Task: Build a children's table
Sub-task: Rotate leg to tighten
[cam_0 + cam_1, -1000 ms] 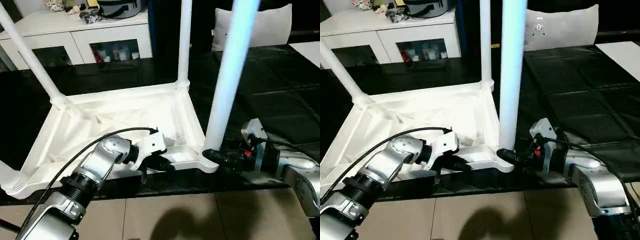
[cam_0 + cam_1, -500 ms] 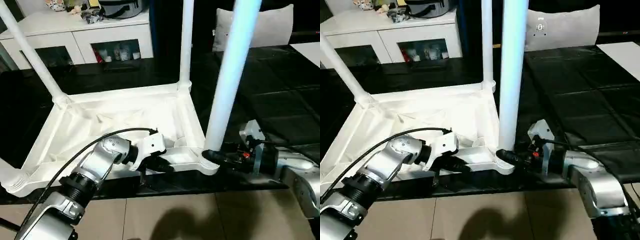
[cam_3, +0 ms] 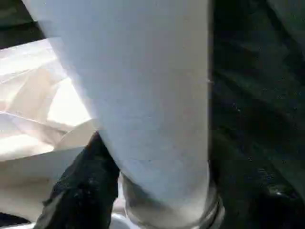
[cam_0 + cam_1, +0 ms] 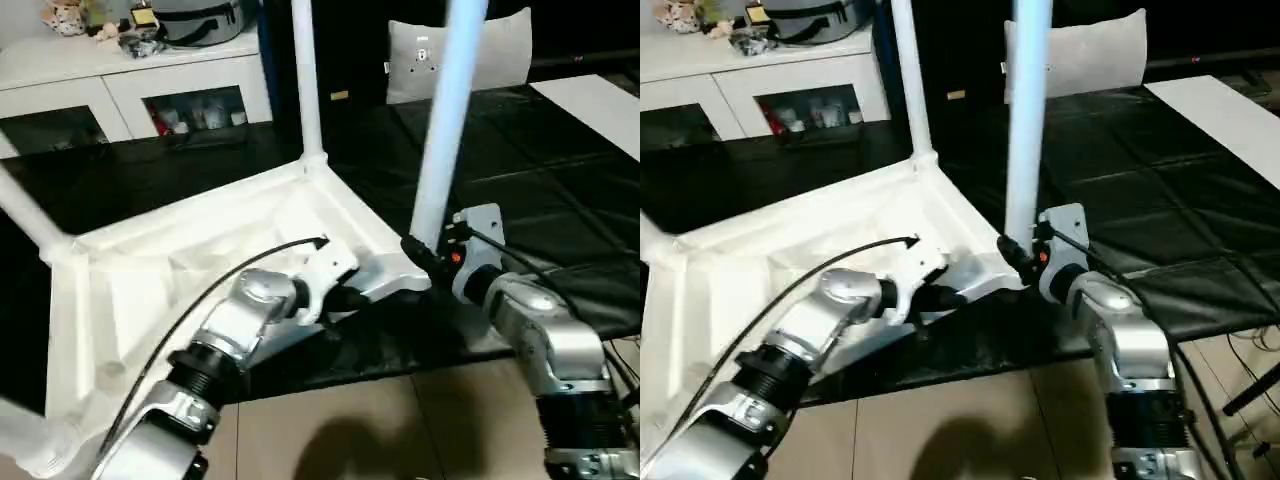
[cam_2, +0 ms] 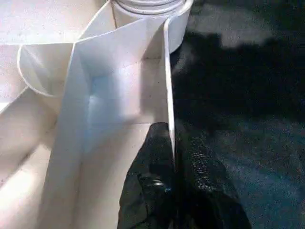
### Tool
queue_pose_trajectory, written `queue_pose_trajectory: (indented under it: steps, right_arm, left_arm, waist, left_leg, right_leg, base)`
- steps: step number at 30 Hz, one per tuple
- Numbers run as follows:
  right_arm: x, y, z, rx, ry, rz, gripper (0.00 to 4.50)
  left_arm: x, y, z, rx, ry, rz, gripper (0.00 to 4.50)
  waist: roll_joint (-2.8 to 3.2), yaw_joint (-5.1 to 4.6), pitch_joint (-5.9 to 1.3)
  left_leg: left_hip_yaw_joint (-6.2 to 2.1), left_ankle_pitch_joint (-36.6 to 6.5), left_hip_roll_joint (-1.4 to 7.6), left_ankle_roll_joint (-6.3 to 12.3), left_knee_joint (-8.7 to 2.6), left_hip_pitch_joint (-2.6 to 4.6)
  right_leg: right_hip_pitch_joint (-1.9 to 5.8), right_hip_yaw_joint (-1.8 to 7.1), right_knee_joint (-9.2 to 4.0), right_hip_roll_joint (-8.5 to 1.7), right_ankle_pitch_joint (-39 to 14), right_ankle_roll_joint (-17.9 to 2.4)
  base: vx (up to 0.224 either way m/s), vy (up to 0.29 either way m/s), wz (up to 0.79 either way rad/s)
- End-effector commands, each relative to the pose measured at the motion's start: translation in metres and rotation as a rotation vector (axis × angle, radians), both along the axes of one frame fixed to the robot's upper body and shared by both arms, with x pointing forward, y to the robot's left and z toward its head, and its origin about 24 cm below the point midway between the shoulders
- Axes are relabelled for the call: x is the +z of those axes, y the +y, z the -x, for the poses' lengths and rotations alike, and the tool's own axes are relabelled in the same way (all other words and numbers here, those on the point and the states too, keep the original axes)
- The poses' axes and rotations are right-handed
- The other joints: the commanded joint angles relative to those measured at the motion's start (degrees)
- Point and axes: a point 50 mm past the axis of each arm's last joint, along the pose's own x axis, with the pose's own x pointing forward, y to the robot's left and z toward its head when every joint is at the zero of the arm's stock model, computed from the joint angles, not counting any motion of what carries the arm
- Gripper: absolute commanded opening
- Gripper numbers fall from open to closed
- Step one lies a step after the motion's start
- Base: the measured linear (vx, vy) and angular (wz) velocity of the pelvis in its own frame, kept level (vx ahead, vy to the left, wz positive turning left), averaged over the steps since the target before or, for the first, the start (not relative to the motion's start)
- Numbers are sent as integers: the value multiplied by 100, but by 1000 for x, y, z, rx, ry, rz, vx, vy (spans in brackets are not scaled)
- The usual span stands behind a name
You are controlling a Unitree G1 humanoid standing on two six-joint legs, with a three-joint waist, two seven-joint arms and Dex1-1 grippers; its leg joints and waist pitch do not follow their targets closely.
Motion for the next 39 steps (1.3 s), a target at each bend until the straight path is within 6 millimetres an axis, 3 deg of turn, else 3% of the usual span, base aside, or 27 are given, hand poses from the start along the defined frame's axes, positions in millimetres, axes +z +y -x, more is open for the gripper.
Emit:
queue_pose_trajectory:
  steps: [1,5,14,16,29,34,39]
  right_arm:
    - [-4,7,1,15,19,-16,323]
    - [-4,7,2,6,18,-11,358]
    - [-3,-2,3,32,1,2,415]
    - [-2,-10,10,98,8,23,447]
    - [11,-54,35,308,24,98,447]
    - [13,-52,45,427,42,101,447]
    - [13,-46,50,494,50,85,447]
  left_arm:
    - [8,-2,-1,-50,-41,0,0]
    - [5,2,-1,-42,-45,-21,0]
    - [5,6,-2,-53,-46,-36,0]
    - [4,10,0,-83,-50,-46,0]
    - [0,34,5,-217,-60,-122,0]
    - [2,36,12,-332,-50,-117,0]
    - [2,37,18,-397,-10,-116,0]
  waist:
    - [-133,47,-336]
    - [-111,84,-355]
    - [-116,97,-341]
    - [-127,129,-343]
    - [-141,193,-339]
    - [-154,206,-333]
    - [-155,282,-329]
  left_leg:
    - [13,-911,58,526,-365,-61]
    - [-1,-790,105,517,-376,-52]
    - [8,-944,104,473,-386,-46]
    - [10,-914,104,518,-378,-46]
    - [13,-903,108,614,-369,-59]
    - [18,-930,117,661,-367,-55]
    - [24,-947,145,646,-372,-32]
  right_leg:
    - [346,200,-503,-282,-2360,-545]
    - [362,221,-436,-292,-1931,-694]
    - [366,234,-450,-301,-2070,-672]
    - [376,238,-448,-299,-2021,-662]
    - [380,232,-448,-301,-2144,-655]
    - [364,225,-459,-300,-2259,-649]
    - [342,243,-448,-308,-2273,-705]
  base:
    - [0,0,0]
    - [0,0,0]
    - [0,0,0]
    - [0,0,0]
    - [0,0,0]
    - [0,0,0]
    - [0,0,0]
